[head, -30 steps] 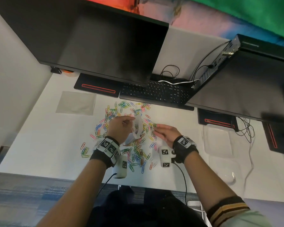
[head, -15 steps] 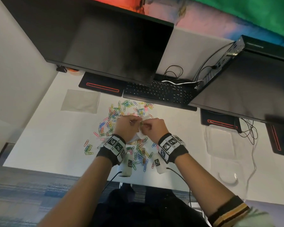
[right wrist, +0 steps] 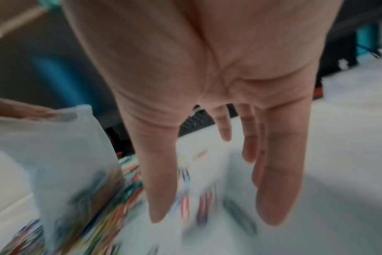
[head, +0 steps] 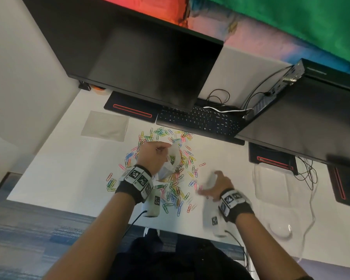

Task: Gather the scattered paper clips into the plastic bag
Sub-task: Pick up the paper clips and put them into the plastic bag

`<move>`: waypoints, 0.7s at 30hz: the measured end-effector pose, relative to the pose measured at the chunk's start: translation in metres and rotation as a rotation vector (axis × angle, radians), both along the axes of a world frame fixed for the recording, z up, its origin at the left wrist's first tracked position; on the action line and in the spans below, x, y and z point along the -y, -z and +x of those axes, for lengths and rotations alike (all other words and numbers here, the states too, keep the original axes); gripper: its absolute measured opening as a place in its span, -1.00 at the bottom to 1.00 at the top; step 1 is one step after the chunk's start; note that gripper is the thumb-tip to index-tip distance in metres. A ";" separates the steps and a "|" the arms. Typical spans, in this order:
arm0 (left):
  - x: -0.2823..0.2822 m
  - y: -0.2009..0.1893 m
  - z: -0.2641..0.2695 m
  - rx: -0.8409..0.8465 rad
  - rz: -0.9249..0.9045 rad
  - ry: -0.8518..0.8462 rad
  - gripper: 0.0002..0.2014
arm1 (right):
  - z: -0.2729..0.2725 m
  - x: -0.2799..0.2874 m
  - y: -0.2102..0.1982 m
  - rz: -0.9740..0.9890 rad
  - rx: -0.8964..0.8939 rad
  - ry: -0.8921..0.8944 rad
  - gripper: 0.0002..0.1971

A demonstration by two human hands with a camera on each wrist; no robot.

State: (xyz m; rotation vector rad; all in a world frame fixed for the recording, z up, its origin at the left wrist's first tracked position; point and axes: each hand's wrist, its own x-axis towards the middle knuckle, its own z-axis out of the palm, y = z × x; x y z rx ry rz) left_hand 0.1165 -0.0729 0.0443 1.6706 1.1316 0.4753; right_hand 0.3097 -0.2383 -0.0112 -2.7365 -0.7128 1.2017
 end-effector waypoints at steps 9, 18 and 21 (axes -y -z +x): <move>-0.010 -0.014 -0.015 -0.008 0.047 -0.025 -0.76 | -0.028 -0.038 0.034 0.224 0.133 0.031 -0.13; -0.016 -0.008 -0.028 -0.018 0.002 -0.079 -0.78 | -0.021 -0.092 0.040 0.253 0.253 -0.375 -0.55; -0.017 -0.009 -0.030 -0.023 -0.007 -0.082 -0.79 | -0.031 -0.092 0.045 0.222 0.326 -0.538 -0.50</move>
